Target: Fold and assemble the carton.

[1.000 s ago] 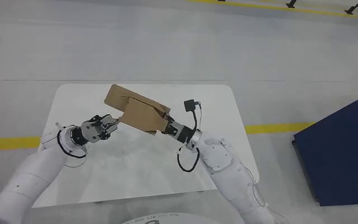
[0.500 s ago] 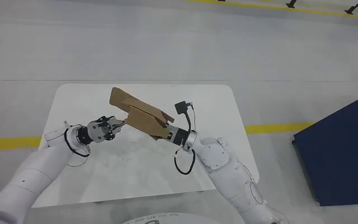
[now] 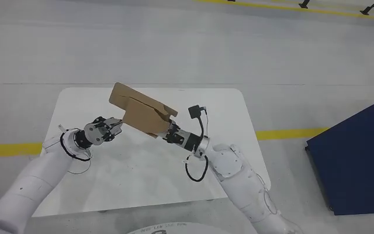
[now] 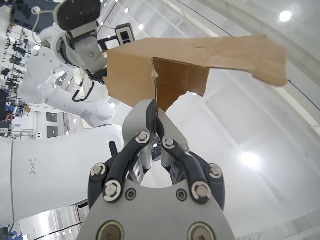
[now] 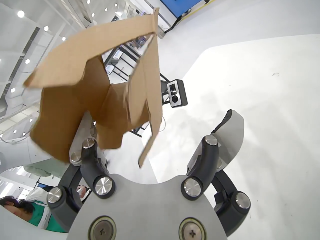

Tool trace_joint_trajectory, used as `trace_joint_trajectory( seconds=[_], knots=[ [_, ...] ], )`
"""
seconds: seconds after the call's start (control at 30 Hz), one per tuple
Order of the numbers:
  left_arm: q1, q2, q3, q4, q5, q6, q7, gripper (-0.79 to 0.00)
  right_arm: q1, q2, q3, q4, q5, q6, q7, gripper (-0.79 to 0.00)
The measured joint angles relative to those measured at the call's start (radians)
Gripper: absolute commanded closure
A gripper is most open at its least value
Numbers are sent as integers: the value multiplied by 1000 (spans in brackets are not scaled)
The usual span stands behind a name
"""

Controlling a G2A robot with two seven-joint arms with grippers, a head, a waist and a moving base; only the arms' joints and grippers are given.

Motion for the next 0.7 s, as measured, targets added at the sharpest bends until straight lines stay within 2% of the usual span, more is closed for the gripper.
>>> trace_joint_trajectory(
  seconds=[0.17, 0.33, 0.53, 0.7],
  knots=[
    [4, 20, 19, -26, -54, 8, 8, 0, -33, 11, 64, -3, 82, -57, 34, -757],
    [-1, 41, 47, -49, -89, 16, 15, 0, -40, 17, 96, -2, 125, -55, 43, -751],
    [-14, 57, 80, -60, -92, 20, 20, 0, -14, 19, 108, 13, 168, 16, 51, -739],
    [-24, 58, 104, -62, -93, 23, 23, 0, 11, 15, 72, 7, 115, 76, 19, -730]
  ],
)
